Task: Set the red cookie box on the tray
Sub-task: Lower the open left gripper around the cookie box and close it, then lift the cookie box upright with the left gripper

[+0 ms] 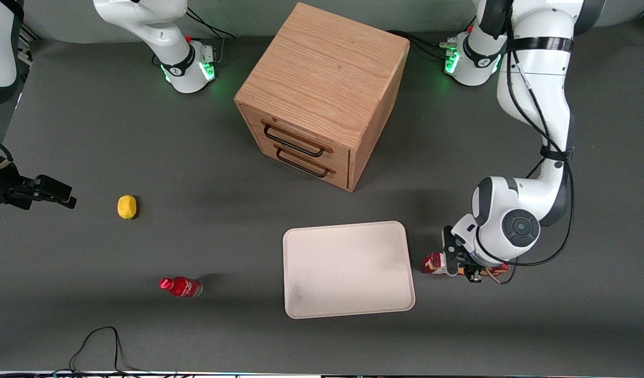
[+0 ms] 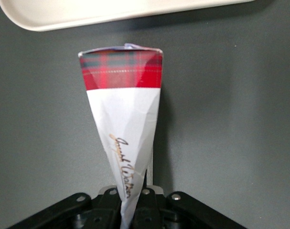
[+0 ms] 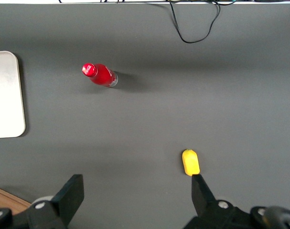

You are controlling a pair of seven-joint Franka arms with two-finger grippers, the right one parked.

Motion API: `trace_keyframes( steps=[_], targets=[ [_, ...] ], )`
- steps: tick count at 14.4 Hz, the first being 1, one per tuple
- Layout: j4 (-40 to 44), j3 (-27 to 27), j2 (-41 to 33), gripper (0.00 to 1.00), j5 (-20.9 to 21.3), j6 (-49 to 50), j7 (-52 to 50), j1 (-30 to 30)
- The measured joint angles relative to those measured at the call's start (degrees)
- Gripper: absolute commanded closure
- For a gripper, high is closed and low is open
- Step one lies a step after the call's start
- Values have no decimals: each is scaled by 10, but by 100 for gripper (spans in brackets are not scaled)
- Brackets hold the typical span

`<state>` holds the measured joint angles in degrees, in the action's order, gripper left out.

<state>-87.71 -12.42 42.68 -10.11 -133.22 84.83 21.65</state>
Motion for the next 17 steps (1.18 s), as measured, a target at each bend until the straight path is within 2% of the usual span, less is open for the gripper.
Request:
trace_keyframes(
  steps=[3, 8, 11, 13, 17],
  targets=[
    [13, -9, -24, 100, -17, 43, -37, -1],
    [63, -26, -113, 100, -18, 176, -220, -3],
    [146, -39, -136, 100, -17, 319, -392, -4],
    [193, -34, -137, 100, -17, 377, -532, -2],
    [228, 9, -121, 100, -18, 384, -812, 6]
  ],
)
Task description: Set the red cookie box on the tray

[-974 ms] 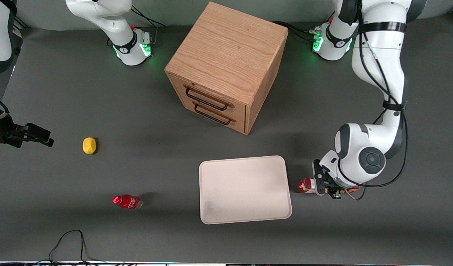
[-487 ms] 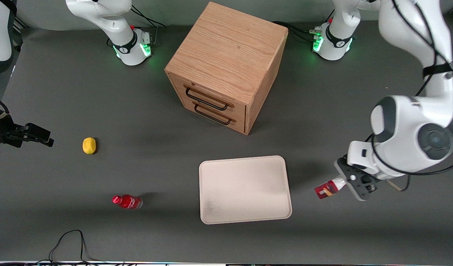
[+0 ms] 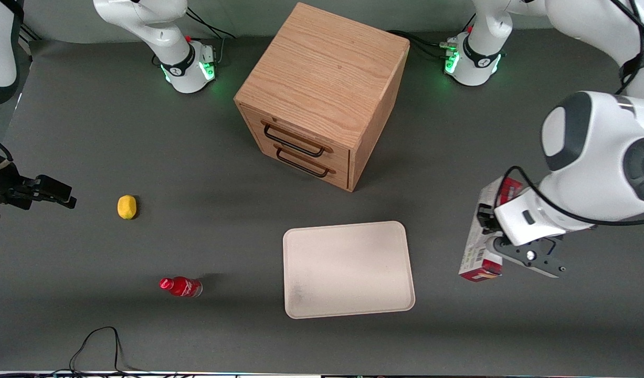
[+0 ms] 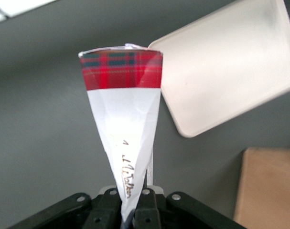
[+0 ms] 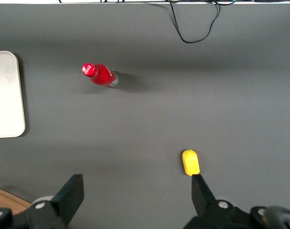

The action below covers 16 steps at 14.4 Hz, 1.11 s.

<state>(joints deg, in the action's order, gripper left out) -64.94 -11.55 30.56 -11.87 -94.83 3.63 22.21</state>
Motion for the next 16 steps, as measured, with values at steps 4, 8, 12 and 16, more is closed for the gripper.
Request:
trace_keyframes(
  steps=[4, 8, 12, 16],
  targets=[
    [50, 11, 81, 100, 0, -45, -153, 41],
    [66, 12, 164, 100, 0, -127, -272, 84],
    [70, 10, 235, 100, 0, -186, -301, 92],
    [70, 6, 265, 100, 0, -204, -304, 90]
  ],
)
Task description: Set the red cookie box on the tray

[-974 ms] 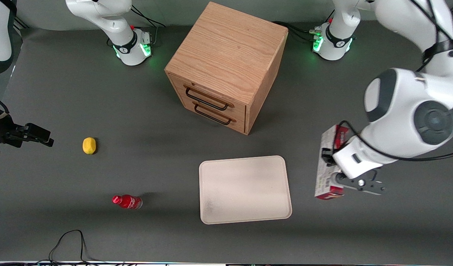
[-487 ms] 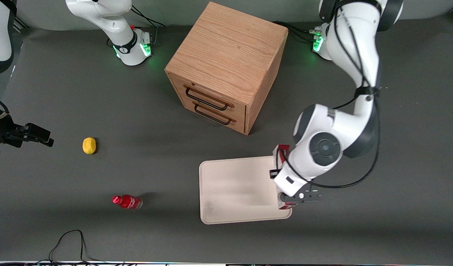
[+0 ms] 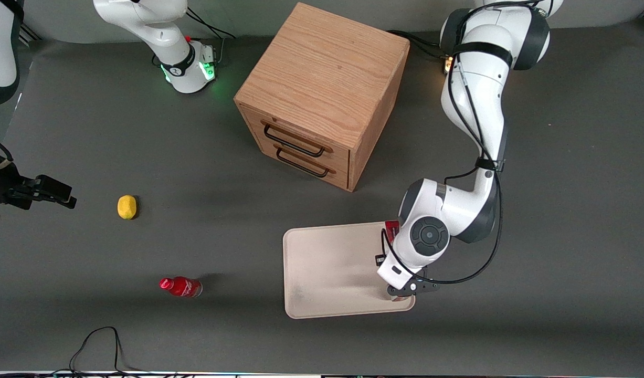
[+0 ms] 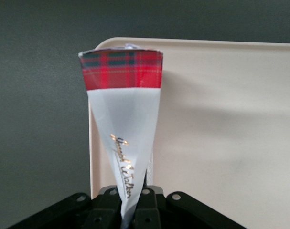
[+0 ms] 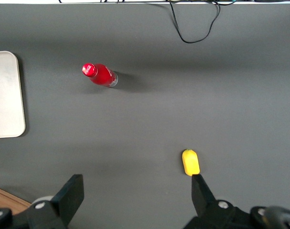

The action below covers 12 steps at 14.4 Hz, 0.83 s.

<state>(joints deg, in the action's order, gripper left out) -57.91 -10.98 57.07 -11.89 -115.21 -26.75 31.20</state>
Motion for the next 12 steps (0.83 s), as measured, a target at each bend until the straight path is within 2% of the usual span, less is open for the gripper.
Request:
trace_keyframes(
  steps=[1, 2, 9, 12],
  targets=[
    [0, 0, 3, 73, 0, -1, 0, 0],
    [-1, 0, 4, 2, 0, -1, -1, 0],
    [-6, 0, 4, 0, 7, -41, 5, 6],
    [-7, -3, -21, 0, 9, -40, 18, 3]
  ],
)
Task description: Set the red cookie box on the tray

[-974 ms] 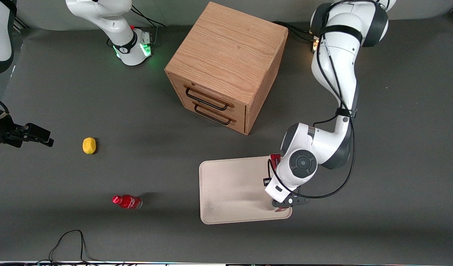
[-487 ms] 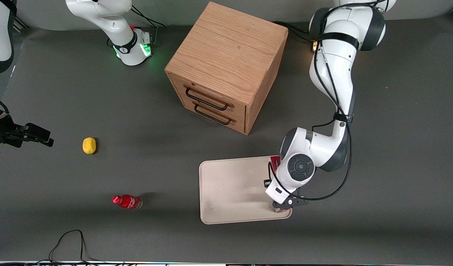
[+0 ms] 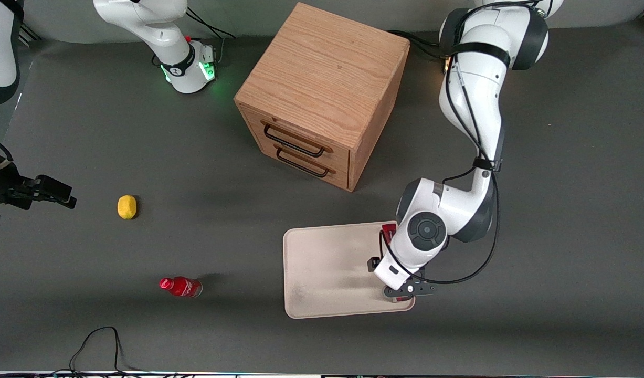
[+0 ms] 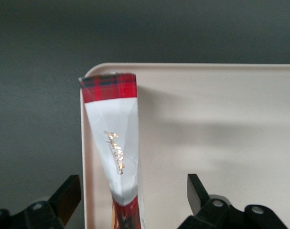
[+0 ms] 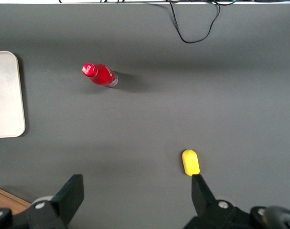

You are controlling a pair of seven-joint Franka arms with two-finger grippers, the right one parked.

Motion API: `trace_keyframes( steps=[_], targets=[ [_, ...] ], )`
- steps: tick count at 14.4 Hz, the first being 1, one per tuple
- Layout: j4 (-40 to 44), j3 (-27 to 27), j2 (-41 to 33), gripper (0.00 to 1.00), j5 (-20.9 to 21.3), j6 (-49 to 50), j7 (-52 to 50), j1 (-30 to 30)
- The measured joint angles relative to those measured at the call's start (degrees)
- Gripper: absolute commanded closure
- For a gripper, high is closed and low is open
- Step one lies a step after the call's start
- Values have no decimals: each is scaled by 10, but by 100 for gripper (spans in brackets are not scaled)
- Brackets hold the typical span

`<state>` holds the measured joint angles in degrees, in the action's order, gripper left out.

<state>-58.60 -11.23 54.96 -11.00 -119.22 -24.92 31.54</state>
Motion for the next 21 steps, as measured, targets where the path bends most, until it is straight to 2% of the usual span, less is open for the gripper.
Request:
trace_keyframes(
  steps=[4, 8, 11, 14, 17, 21],
  targets=[
    [-40, -8, -106, 0, 0, 100, 65, -37],
    [-121, -12, -240, 0, 0, 194, 176, -113],
    [-180, -17, -325, 0, 6, 234, 208, -149],
    [-240, -19, -407, 0, 25, 244, 210, -171],
    [-302, -19, -488, 0, 63, 256, 214, -187],
    [-341, -19, -549, 0, 94, 274, 214, -190]
  ],
)
